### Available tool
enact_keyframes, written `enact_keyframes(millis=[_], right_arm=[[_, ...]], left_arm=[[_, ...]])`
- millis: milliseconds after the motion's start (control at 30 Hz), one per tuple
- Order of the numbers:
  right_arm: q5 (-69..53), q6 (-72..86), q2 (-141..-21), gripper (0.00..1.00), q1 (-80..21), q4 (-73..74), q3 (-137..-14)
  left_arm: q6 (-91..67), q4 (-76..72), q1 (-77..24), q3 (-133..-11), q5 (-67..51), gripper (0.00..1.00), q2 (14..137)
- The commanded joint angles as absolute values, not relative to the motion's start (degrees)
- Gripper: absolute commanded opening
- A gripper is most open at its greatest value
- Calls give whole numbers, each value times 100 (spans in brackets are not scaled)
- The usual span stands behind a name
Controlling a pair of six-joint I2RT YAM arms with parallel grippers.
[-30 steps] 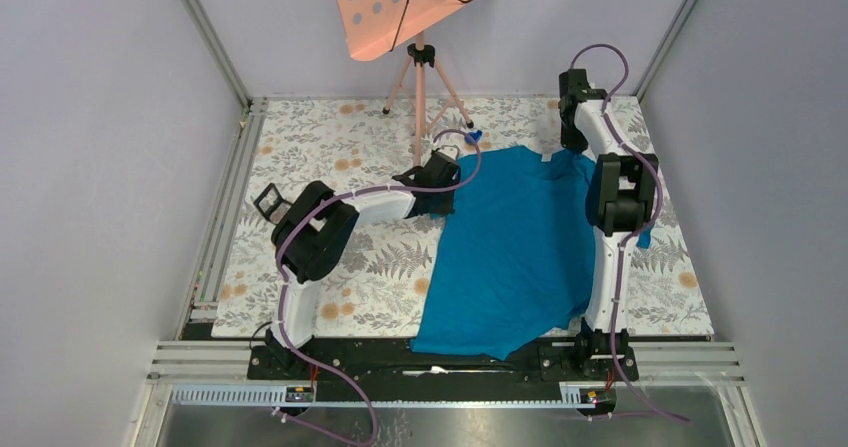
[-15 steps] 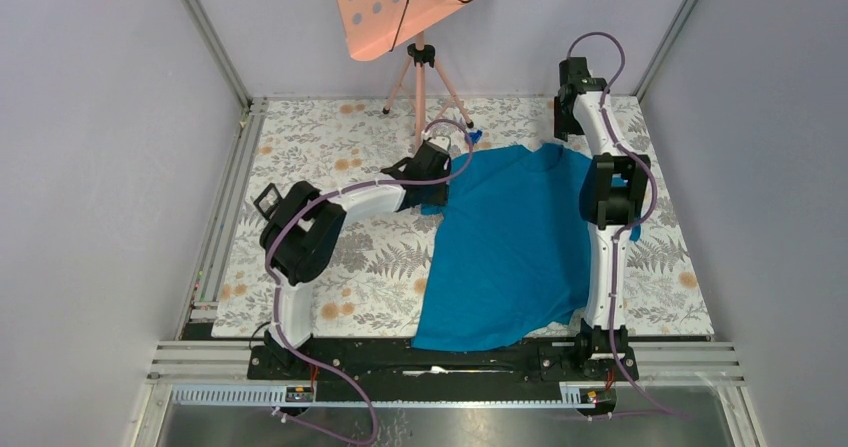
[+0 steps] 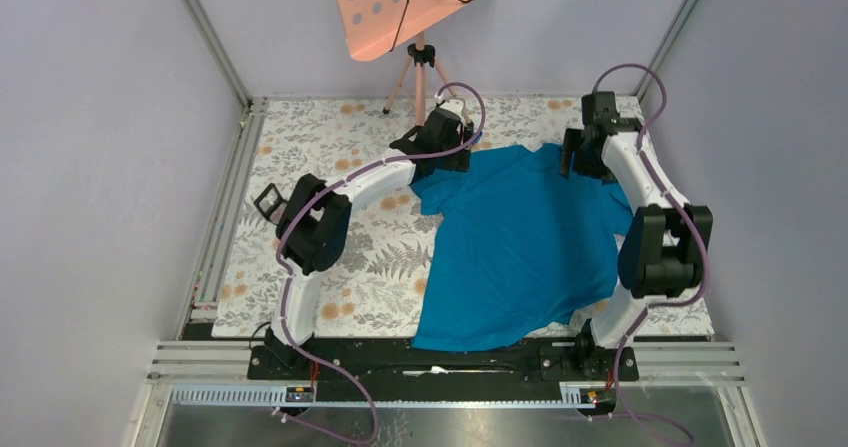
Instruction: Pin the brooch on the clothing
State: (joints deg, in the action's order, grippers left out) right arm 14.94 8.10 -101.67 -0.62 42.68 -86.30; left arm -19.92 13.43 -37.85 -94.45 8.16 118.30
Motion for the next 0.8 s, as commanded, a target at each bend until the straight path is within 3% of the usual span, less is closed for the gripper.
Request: enact_keyframes(millis=[0,433,767], right_arm=[[1083,1234,-9453,85,-37,3947,-7756],[554,1410,-8079,85,-35,3744,-6258],[490,1491,-7740,85,-36,3670,-6073]], left_arm=[[-1868,1731,-3693,-10220,724,63,12558],[-2126,2026,-3691,-11486,464,61,13569],[-2491,2388,-3691,-12006,282,53,13921]])
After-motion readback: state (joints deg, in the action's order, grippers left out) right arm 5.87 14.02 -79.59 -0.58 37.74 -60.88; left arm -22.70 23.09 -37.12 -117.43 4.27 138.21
